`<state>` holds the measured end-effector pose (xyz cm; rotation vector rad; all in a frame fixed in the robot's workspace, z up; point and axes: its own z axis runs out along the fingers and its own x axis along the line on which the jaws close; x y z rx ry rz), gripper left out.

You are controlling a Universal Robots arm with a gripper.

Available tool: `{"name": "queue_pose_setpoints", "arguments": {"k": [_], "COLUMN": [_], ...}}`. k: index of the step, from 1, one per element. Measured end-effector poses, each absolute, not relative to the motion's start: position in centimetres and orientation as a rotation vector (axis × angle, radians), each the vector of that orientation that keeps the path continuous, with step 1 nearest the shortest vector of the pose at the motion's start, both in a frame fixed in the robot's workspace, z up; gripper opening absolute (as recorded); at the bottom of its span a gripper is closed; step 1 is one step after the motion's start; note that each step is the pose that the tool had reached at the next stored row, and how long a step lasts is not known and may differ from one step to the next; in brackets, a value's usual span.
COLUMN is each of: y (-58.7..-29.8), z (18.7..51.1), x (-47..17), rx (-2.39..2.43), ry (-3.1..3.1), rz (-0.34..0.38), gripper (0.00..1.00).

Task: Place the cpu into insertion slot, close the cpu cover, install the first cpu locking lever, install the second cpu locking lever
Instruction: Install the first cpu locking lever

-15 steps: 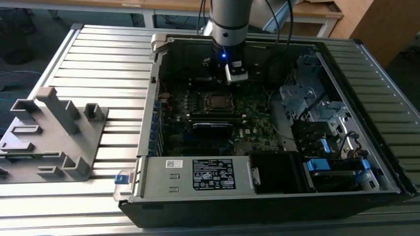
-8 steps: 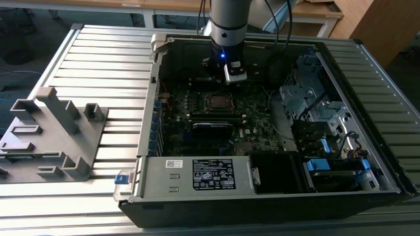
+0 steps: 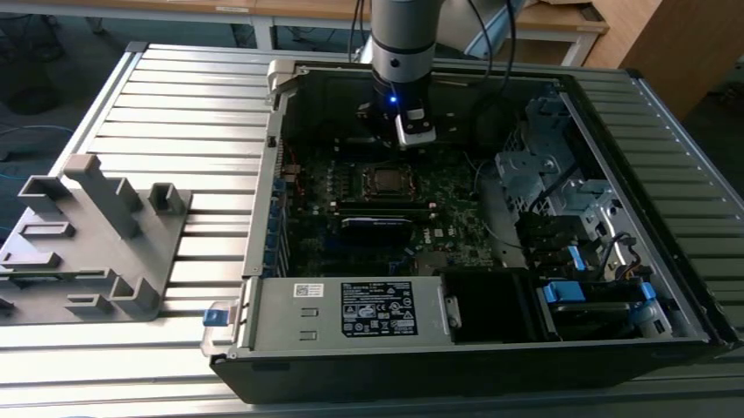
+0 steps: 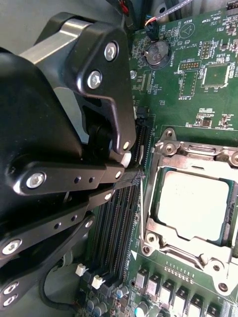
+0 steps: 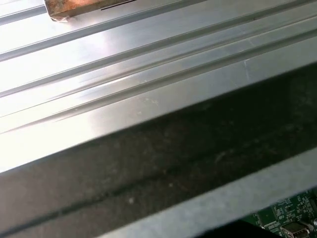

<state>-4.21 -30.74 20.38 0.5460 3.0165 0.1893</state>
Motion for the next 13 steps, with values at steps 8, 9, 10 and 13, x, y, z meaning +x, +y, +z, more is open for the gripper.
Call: {"name": "queue_pose_setpoints", "arguments": {"k": [8,9,10,13], "y": [-30.73,-30.73,-30.73,-30.81], "z": [20.31,20.31,20.31,20.30], "x": [-4.50,-4.51,-4.51,-4.52], "rx": [0.544,0.544,0.544,0.544], "ry": [3.009,3.009,3.009,3.009], "rz": [0.191,0.191,0.191,0.191], "gripper": [0.11,0.11,0.11,0.11]}}
